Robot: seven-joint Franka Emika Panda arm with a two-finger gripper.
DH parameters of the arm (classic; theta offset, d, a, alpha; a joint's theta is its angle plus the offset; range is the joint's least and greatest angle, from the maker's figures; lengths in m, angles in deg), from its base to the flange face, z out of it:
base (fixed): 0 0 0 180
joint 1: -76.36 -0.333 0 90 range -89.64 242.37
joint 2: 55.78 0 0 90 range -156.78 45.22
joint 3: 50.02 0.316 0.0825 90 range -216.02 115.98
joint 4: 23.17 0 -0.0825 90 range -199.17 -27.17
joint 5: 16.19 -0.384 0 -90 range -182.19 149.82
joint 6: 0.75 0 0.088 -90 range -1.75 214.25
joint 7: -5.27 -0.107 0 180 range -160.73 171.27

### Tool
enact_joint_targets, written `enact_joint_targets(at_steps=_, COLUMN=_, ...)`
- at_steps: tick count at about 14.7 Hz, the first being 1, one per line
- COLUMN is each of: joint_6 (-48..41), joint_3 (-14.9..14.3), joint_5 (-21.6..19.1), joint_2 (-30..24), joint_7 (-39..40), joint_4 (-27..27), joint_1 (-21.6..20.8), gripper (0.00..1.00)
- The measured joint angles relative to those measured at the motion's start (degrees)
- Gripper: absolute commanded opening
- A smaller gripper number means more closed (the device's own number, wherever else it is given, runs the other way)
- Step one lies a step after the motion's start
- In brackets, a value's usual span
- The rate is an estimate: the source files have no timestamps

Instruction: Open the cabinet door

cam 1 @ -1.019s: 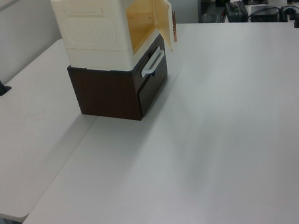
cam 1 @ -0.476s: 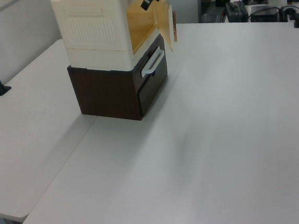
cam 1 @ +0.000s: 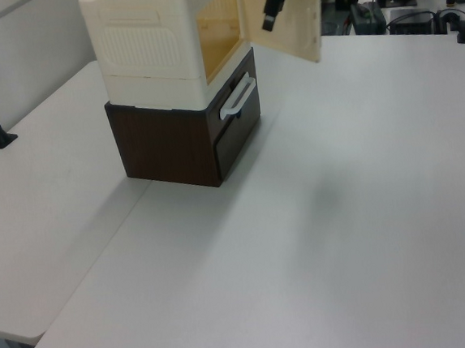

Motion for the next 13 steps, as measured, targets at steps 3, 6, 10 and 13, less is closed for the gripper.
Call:
enact_joint_targets(at_steps=3, joint_6=-3.42, joint_3=-0.06, joint_5=-0.67, joint_2=-1.49, joint_7=1.91, joint_4=-0.01, joint_1=1.06, gripper=1.00)
enact_joint_targets(at_steps=6, joint_6=-7.13, joint_3=-0.13, joint_5=-0.67, joint_2=-1.60, joint_7=1.92, joint_4=-0.15, joint_1=1.08, gripper=1.00)
enact_joint_targets(at_steps=10, joint_6=-12.80, joint_3=-0.99, joint_5=-0.67, joint_2=-1.53, joint_7=1.93, joint_4=-0.54, joint_1=3.00, gripper=1.00)
enact_joint_targets(at_steps=13, joint_6=-16.43, joint_3=-1.00, joint_5=-0.68, joint_2=-1.74, joint_7=2.03, joint_4=-0.96, joint_1=4.77, gripper=1.00)
